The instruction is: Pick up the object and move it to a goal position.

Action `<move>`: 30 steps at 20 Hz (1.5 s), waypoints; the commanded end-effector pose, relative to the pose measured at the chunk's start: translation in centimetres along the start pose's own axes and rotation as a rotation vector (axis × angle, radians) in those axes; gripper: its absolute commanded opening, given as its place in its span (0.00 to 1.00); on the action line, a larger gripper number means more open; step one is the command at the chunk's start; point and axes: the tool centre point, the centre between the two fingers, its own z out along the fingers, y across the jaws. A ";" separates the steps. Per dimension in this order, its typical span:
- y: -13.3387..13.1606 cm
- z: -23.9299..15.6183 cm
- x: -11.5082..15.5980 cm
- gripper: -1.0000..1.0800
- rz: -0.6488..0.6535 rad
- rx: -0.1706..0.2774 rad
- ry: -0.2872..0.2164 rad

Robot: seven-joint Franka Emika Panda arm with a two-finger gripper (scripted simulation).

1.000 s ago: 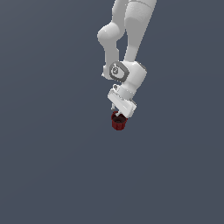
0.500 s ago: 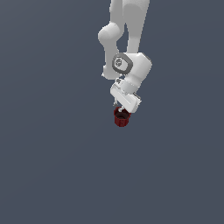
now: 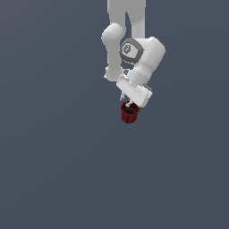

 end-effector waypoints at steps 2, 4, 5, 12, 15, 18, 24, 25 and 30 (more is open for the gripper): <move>-0.6 -2.3 0.7 0.00 0.001 0.001 0.000; -0.9 -3.6 1.1 0.00 0.002 0.000 -0.001; -1.0 -4.2 1.3 0.00 0.002 0.000 -0.001; -2.2 -9.3 2.8 0.00 0.003 0.001 -0.001; -2.8 -11.7 3.6 0.00 0.003 0.001 -0.002; -3.4 -14.4 4.3 0.00 0.003 0.001 -0.002; -4.9 -20.1 5.8 0.00 0.002 0.002 -0.004; -5.1 -21.1 6.1 0.00 0.002 0.002 -0.004; -6.5 -25.9 7.4 0.00 0.001 0.004 -0.003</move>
